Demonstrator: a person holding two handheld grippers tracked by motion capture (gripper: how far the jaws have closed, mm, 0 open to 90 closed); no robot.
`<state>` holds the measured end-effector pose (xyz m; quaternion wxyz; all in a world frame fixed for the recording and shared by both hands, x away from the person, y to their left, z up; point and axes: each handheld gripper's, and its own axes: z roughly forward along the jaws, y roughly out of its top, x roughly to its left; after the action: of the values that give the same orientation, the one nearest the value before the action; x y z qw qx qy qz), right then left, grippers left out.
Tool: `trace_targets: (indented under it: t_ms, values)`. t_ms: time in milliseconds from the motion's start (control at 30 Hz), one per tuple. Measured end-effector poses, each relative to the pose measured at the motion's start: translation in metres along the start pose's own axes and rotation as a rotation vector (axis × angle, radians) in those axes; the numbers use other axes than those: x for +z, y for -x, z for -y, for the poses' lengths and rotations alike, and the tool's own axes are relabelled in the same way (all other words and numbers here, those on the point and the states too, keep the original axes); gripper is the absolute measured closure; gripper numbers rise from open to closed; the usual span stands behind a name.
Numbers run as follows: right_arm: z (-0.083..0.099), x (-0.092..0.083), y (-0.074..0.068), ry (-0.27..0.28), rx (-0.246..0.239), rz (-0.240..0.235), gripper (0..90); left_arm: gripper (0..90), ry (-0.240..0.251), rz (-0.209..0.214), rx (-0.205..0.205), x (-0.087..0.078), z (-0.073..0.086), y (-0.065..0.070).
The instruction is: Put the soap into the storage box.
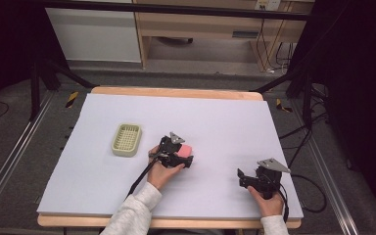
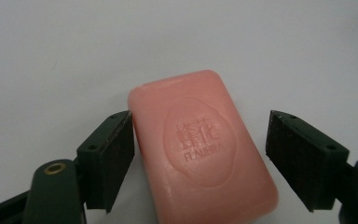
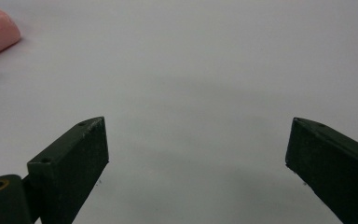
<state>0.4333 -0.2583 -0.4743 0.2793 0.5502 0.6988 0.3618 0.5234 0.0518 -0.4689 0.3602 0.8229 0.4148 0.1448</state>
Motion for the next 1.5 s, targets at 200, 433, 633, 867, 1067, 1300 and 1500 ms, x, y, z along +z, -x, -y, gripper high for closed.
trace_targets:
  t_ms: [200, 433, 633, 867, 1067, 1300, 1500]
  values:
    - [0.0000, 0.0002, -0.0002, -0.002, 0.001, -0.002, 6.1, 25.0, -0.015, 0.009, -0.024, 0.0046, 0.0004, -0.0035]
    - [0.0000, 0.0005, -0.0001, -0.004, -0.001, -0.002, 6.1, 26.6, -0.028, 0.011, -0.032, 0.0059, -0.0004, -0.0042]
    - [0.0000, 0.0005, -0.0004, -0.003, -0.003, -0.002, 6.1, 32.6, -0.044, 0.007, -0.045, 0.0060, -0.0002, -0.0042]
    - [0.0001, 0.0006, -0.0001, -0.005, -0.004, -0.001, 6.1, 36.3, -0.054, 0.002, -0.047, 0.0042, -0.0003, -0.0043]
    - [0.0001, 0.0007, -0.0001, -0.006, -0.003, -0.004, 6.1, 36.2, -0.058, 0.002, -0.030, 0.0038, -0.0004, -0.0042]
    - [0.0001, 0.0010, 0.0000, -0.009, -0.002, -0.004, 6.1, 31.5, -0.058, -0.002, -0.013, 0.0024, -0.0043, -0.0059]
    - [0.0002, 0.0010, -0.0001, -0.012, 0.000, -0.007, 6.1, 32.9, -0.076, -0.004, 0.005, 0.0081, -0.0061, -0.0044]
